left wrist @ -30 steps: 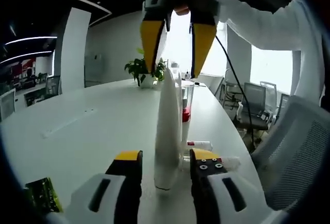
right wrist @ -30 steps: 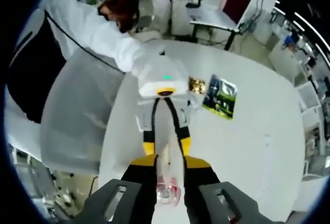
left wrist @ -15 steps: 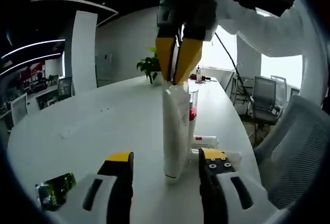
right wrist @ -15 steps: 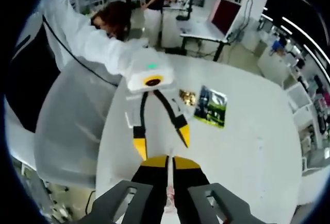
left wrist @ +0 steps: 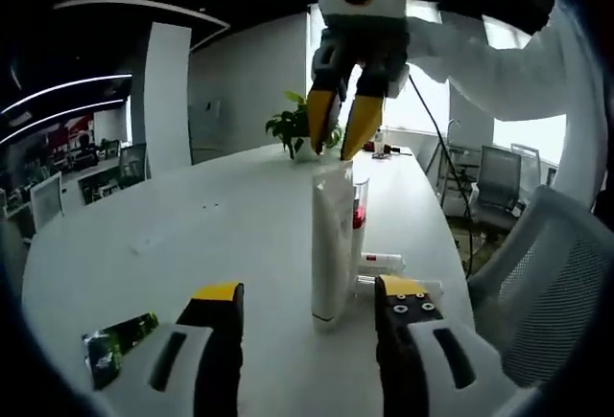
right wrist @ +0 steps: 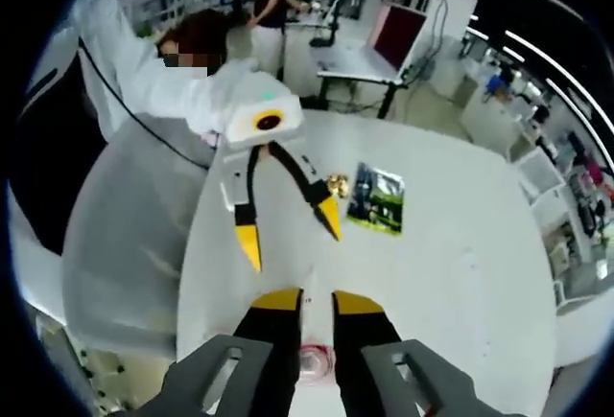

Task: Arrange the skincare products in the storage area until every visible bottle or jar stands upright without overlapping.

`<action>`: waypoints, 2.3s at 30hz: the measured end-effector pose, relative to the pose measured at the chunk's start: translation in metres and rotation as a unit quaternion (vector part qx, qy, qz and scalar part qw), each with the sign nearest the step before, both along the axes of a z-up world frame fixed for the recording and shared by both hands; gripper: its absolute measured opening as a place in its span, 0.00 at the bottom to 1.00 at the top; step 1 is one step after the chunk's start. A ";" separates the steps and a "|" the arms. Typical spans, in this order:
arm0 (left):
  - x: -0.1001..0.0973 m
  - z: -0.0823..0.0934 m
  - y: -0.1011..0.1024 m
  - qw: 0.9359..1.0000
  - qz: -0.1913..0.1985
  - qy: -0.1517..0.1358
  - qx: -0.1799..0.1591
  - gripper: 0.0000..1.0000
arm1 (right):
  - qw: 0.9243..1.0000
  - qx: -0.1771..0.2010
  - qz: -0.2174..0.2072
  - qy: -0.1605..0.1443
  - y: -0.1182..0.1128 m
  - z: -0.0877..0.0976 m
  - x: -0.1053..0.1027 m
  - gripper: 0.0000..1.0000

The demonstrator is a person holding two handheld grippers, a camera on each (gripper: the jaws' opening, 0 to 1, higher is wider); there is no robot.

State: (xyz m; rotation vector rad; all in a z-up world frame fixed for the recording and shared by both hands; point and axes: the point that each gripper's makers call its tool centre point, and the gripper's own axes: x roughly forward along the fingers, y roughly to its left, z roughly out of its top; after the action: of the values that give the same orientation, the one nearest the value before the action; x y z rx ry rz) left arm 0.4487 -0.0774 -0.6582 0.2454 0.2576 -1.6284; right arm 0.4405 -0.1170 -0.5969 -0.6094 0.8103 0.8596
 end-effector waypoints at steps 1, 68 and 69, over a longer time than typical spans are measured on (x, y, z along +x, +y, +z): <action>0.001 0.001 0.003 1.000 0.003 0.001 0.000 0.53 | 1.000 0.002 -0.002 -0.001 0.000 0.001 0.000 0.08; -0.010 0.023 0.110 0.996 0.068 0.062 0.012 0.78 | 0.996 0.050 -0.047 -0.049 -0.006 0.003 -0.029 0.57; -0.010 0.024 0.111 0.996 0.069 0.061 0.010 0.80 | 0.995 0.057 -0.055 -0.053 -0.005 0.004 -0.030 0.60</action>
State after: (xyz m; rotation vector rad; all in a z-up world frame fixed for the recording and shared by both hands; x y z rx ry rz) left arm 0.4385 0.0331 -0.6338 0.1389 0.3764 -1.5059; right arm 0.4106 -0.1225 -0.5933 -0.5005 0.6864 0.7619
